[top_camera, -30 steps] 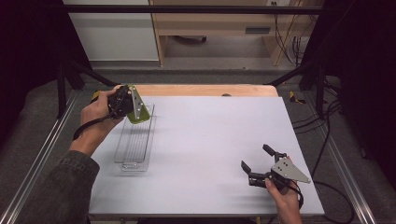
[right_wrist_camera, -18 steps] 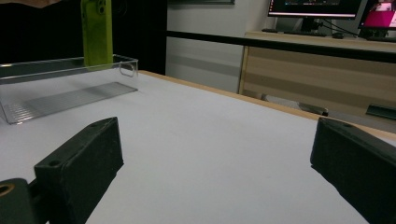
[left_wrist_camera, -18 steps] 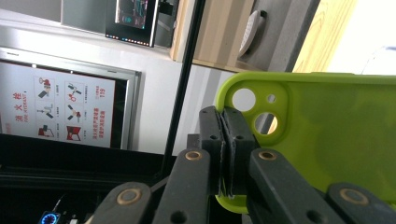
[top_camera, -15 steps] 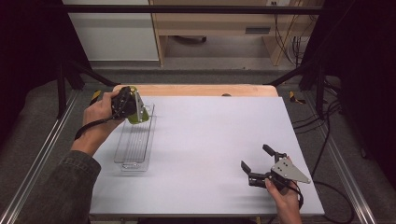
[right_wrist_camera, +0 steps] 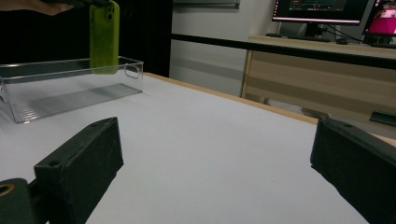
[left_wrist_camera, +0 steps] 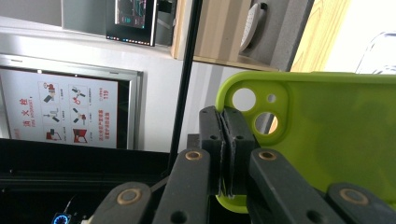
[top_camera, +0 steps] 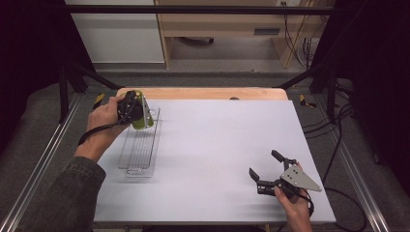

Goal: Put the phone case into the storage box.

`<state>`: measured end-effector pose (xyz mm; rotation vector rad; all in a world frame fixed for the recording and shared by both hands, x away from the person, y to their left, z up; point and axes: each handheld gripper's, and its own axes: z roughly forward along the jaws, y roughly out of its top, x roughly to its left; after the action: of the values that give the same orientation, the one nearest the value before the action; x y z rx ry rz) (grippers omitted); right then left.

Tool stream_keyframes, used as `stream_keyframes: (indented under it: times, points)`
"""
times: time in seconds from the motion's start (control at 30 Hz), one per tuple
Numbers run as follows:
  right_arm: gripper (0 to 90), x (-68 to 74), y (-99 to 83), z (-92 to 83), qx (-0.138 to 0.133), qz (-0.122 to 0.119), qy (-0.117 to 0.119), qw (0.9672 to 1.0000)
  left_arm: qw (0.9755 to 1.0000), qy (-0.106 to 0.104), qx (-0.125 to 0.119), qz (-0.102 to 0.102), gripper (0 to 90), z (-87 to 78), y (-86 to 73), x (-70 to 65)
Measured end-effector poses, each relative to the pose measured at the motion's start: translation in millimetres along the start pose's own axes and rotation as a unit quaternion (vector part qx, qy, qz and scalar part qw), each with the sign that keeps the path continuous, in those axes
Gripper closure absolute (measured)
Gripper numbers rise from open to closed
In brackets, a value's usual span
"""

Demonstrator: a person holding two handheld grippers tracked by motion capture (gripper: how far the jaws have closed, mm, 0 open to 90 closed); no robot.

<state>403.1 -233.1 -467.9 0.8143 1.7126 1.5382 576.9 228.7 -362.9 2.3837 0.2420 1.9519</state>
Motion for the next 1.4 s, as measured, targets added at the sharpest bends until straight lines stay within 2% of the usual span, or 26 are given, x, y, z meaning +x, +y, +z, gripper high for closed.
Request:
stream_keyframes:
  times: [0.23,0.53,1.13,1.4]
  points:
    - [2.1,1.1,-0.4,-3.7,0.001,-0.006,0.004,1.0,1.0,0.002,0.001,0.001,87.3,0.2,0.9,-1.4]
    - [2.1,1.4,-2.7,-4.8,0.005,0.006,0.002,1.0,1.0,0.006,-0.001,0.002,87.3,-0.4,1.7,-1.9]
    - [2.2,-0.1,-4.9,5.7,0.006,0.017,-0.005,0.9998,0.9998,0.016,-0.002,-0.006,87.3,3.2,-2.8,-0.5]
    - [2.2,-0.1,-4.9,7.4,0.006,0.019,-0.006,0.9998,0.9999,0.016,-0.001,-0.002,87.3,3.6,-2.1,-1.9]
